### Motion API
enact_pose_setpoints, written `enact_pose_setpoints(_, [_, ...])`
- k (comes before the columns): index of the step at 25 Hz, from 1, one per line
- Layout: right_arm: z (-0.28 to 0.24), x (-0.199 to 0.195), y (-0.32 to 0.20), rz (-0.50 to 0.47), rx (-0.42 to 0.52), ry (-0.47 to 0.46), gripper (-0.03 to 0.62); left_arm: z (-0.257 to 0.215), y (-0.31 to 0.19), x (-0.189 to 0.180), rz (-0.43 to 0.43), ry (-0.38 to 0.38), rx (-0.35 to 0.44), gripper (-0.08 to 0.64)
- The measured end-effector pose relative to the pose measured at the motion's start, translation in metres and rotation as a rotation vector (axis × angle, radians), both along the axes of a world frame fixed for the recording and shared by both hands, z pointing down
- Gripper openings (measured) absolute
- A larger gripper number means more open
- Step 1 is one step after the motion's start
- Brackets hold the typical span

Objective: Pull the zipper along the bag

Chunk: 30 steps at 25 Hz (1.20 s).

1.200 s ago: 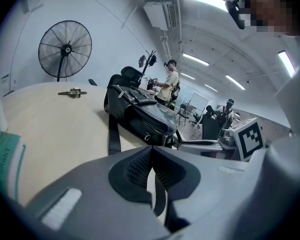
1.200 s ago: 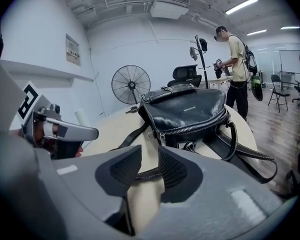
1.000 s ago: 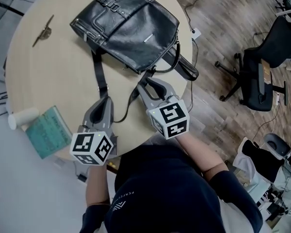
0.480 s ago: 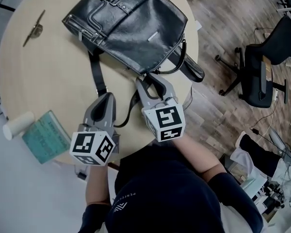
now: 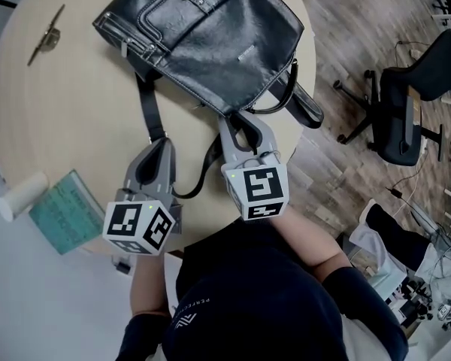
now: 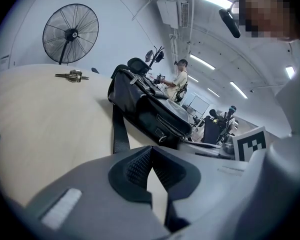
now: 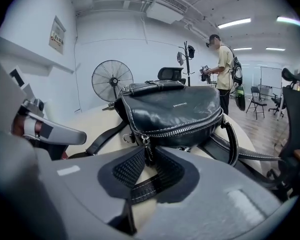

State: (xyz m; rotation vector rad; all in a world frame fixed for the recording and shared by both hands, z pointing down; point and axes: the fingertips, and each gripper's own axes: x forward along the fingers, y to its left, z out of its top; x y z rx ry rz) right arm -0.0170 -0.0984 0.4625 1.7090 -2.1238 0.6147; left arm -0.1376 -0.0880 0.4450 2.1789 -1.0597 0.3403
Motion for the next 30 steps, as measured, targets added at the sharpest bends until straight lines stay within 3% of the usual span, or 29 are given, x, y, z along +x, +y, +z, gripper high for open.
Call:
enact_pose_setpoints(6, [0.000, -0.002, 0.007, -0.058, -0.014, 0.025, 0.049, 0.003, -0.002, -0.002, 0.007, 0.013, -0.010, 0.018])
enact_pose_setpoints(8, [-0.002, -0.006, 0.010, -0.086, -0.012, 0.023, 0.016, 0.002, -0.002, -0.002, 0.010, 0.014, -0.010, 0.017])
enact_pose_setpoints(15, [-0.003, -0.005, 0.013, -0.143, -0.019, -0.001, 0.015, 0.000, 0.003, 0.003, 0.015, -0.004, -0.001, 0.017])
enact_pose_setpoints(30, [-0.011, 0.002, 0.023, -0.407, -0.103, -0.026, 0.014, -0.024, 0.019, 0.027, -0.115, -0.038, 0.033, 0.017])
